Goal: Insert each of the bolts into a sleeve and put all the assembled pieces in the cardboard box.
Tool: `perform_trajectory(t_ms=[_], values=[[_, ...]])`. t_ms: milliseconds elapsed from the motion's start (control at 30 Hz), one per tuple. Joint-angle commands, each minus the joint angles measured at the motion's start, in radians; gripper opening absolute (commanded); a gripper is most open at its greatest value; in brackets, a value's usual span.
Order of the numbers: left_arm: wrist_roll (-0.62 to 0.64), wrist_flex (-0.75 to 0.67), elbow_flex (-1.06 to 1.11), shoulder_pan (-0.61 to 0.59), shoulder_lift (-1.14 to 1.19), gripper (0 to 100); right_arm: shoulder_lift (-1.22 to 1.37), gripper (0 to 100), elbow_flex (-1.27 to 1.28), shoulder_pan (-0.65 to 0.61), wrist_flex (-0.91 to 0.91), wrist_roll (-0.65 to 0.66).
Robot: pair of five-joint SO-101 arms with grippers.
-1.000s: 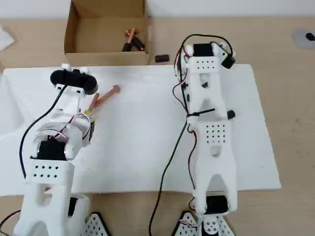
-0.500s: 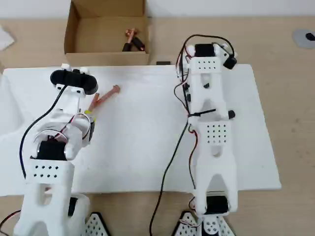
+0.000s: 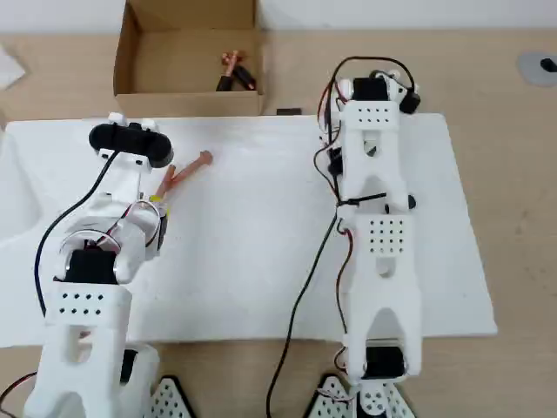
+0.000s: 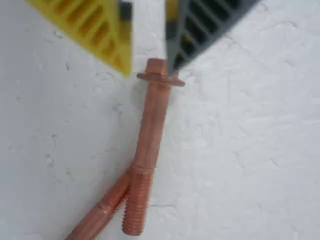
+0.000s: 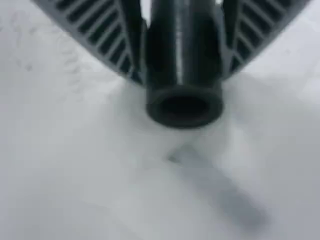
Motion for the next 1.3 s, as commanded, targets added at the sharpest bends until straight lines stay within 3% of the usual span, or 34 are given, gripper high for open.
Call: perform_trajectory(t_ms=[0,167,300,467,833,1100,1267], values=[[0.018,-0.014,-0.012,0.009,-0.018,5,-0.036,1.0,-0.114,-0.067,0.011,0.143],[0.227,-0.014,-0.014,-0.021,-0.010,6,-0.180,1.0,-0.308,-0.150,0.011,0.391],[0.282,-0.038,-0.028,-0.101,0.035,8,-0.220,1.0,-0.386,-0.173,0.011,0.489],[0.298,0.046,-0.166,-0.081,0.232,9,-0.219,1.0,-0.390,-0.168,0.011,0.497],[0.229,0.052,-0.428,-0.026,0.647,10,-0.219,1.0,-0.389,-0.176,0.011,0.496],[0.186,0.221,-0.641,-0.032,0.785,10,-0.219,1.0,-0.389,-0.176,0.011,0.496],[0.183,0.229,-0.677,-0.026,0.797,10,-0.220,1.0,-0.392,-0.176,0.011,0.496]])
